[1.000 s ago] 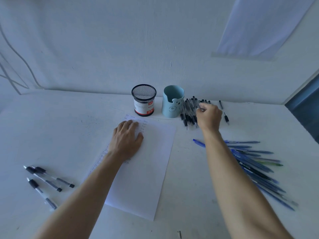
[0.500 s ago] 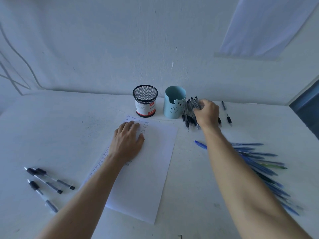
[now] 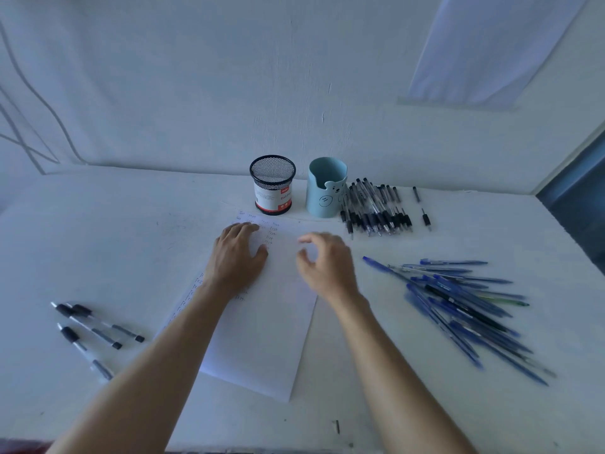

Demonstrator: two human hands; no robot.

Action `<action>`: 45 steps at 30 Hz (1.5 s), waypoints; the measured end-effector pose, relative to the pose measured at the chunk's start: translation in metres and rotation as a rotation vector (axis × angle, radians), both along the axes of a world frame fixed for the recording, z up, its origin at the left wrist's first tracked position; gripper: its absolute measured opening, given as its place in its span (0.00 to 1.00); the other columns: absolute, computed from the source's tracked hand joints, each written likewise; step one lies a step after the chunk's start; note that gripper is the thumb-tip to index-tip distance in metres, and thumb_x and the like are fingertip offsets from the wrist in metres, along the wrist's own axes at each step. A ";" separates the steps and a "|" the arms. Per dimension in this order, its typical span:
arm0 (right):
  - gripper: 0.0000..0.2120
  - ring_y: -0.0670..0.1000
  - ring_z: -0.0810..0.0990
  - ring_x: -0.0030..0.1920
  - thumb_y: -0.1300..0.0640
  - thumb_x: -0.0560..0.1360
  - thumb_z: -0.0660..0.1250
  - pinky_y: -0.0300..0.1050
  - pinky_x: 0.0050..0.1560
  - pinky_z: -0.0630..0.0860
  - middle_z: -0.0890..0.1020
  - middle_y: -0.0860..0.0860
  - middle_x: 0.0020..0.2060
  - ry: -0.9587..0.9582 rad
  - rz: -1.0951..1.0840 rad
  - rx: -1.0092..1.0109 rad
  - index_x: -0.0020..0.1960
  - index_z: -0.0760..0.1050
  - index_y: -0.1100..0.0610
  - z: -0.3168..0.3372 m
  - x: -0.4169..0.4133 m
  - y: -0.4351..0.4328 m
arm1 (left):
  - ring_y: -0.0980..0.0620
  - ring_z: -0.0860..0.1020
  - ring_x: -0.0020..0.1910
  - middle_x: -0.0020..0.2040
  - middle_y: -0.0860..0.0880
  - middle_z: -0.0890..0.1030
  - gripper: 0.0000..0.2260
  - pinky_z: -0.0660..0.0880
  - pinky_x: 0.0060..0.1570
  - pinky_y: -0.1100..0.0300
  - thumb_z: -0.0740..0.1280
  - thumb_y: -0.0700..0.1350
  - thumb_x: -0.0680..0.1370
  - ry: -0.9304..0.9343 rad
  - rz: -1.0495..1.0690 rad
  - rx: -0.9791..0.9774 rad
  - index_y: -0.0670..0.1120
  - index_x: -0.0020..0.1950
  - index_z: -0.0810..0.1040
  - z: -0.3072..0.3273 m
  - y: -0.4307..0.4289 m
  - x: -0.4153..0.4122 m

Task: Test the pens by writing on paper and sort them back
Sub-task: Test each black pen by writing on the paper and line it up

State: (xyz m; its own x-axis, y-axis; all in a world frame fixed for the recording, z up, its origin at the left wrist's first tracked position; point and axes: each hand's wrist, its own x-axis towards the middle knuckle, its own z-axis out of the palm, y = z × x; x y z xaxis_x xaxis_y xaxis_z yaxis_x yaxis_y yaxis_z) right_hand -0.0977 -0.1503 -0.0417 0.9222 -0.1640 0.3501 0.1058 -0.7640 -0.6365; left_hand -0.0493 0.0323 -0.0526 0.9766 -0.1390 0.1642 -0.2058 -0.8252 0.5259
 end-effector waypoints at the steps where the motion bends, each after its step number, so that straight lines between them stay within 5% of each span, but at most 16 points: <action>1: 0.20 0.56 0.80 0.56 0.46 0.70 0.58 0.53 0.58 0.75 0.84 0.51 0.53 0.051 0.045 -0.069 0.54 0.82 0.52 -0.006 -0.008 0.010 | 0.43 0.70 0.70 0.67 0.43 0.77 0.20 0.64 0.69 0.53 0.66 0.47 0.78 -0.006 0.021 -0.043 0.43 0.68 0.75 0.002 0.000 -0.001; 6: 0.33 0.56 0.54 0.79 0.38 0.73 0.48 0.60 0.76 0.45 0.61 0.52 0.78 0.360 0.162 -0.364 0.75 0.65 0.45 -0.019 -0.034 0.033 | 0.52 0.81 0.54 0.53 0.52 0.84 0.10 0.70 0.50 0.65 0.65 0.37 0.77 -0.190 0.201 -0.361 0.46 0.53 0.83 0.016 0.007 -0.015; 10: 0.35 0.55 0.49 0.80 0.36 0.73 0.43 0.58 0.77 0.41 0.55 0.51 0.80 0.388 0.184 -0.420 0.78 0.58 0.44 -0.016 -0.034 0.032 | 0.69 0.79 0.44 0.46 0.57 0.84 0.11 0.68 0.43 0.77 0.64 0.35 0.75 -0.253 0.193 -0.490 0.49 0.45 0.83 0.025 0.024 -0.032; 15: 0.40 0.55 0.49 0.80 0.33 0.69 0.36 0.59 0.77 0.40 0.54 0.50 0.80 0.366 0.220 -0.476 0.78 0.58 0.42 -0.019 -0.035 0.033 | 0.67 0.76 0.36 0.45 0.60 0.84 0.10 0.68 0.39 0.72 0.68 0.37 0.76 -0.071 0.051 -0.263 0.51 0.45 0.84 0.031 0.063 -0.051; 17: 0.41 0.54 0.48 0.80 0.33 0.68 0.36 0.58 0.77 0.40 0.53 0.50 0.81 0.357 0.233 -0.482 0.78 0.58 0.41 -0.019 -0.036 0.032 | 0.70 0.76 0.39 0.43 0.61 0.82 0.09 0.67 0.41 0.75 0.69 0.39 0.75 -0.009 -0.056 -0.115 0.53 0.44 0.84 0.035 0.087 -0.062; 19: 0.41 0.53 0.48 0.80 0.32 0.68 0.37 0.57 0.77 0.41 0.53 0.50 0.80 0.347 0.236 -0.482 0.78 0.58 0.41 -0.018 -0.038 0.032 | 0.66 0.75 0.46 0.44 0.62 0.80 0.10 0.69 0.48 0.66 0.71 0.43 0.74 0.090 -0.145 0.008 0.60 0.44 0.81 0.037 0.114 -0.072; 21: 0.41 0.53 0.49 0.80 0.32 0.67 0.38 0.57 0.77 0.42 0.55 0.50 0.80 0.331 0.231 -0.477 0.77 0.59 0.41 -0.018 -0.039 0.033 | 0.59 0.74 0.50 0.47 0.60 0.78 0.08 0.67 0.53 0.54 0.68 0.50 0.69 0.197 -0.130 0.130 0.63 0.45 0.77 0.037 0.139 -0.081; 24: 0.40 0.54 0.52 0.80 0.33 0.68 0.40 0.57 0.76 0.44 0.58 0.51 0.80 0.303 0.224 -0.458 0.77 0.62 0.42 -0.019 -0.039 0.033 | 0.53 0.69 0.57 0.53 0.57 0.74 0.15 0.60 0.55 0.52 0.69 0.48 0.69 0.310 -0.008 0.222 0.59 0.53 0.73 0.040 0.166 -0.097; 32: 0.37 0.53 0.52 0.79 0.34 0.70 0.42 0.56 0.76 0.44 0.58 0.50 0.80 0.314 0.210 -0.461 0.76 0.62 0.42 -0.019 -0.039 0.033 | 0.51 0.70 0.63 0.55 0.57 0.76 0.07 0.56 0.54 0.53 0.69 0.50 0.78 0.211 0.101 0.330 0.62 0.50 0.76 0.039 0.178 -0.114; 37: 0.35 0.52 0.50 0.80 0.34 0.71 0.46 0.55 0.76 0.43 0.56 0.50 0.80 0.339 0.209 -0.458 0.77 0.61 0.40 -0.019 -0.038 0.033 | 0.44 0.75 0.66 0.60 0.49 0.81 0.07 0.63 0.63 0.48 0.69 0.44 0.80 -0.022 0.019 0.106 0.48 0.58 0.78 0.034 0.169 -0.106; 42: 0.40 0.53 0.49 0.80 0.30 0.67 0.40 0.56 0.77 0.43 0.56 0.50 0.80 0.323 0.206 -0.449 0.76 0.62 0.41 -0.020 -0.039 0.033 | 0.52 0.81 0.46 0.45 0.54 0.81 0.06 0.76 0.47 0.55 0.63 0.46 0.83 -0.217 -0.009 -0.273 0.51 0.60 0.70 0.051 0.133 -0.099; 45: 0.40 0.52 0.50 0.80 0.29 0.66 0.42 0.56 0.77 0.43 0.57 0.49 0.80 0.307 0.190 -0.419 0.74 0.64 0.42 -0.020 -0.039 0.033 | 0.54 0.68 0.29 0.31 0.56 0.71 0.10 0.66 0.32 0.58 0.56 0.61 0.81 -0.145 0.012 -0.540 0.59 0.53 0.73 0.062 0.108 -0.093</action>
State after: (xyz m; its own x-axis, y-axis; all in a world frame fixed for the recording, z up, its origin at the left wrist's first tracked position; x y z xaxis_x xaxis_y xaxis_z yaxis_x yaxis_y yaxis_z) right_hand -0.1372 -0.1177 -0.0618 0.9920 0.1111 0.0601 0.1242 -0.9441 -0.3055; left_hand -0.1425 0.1400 0.0091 0.9396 0.0131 0.3419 -0.3001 -0.4488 0.8418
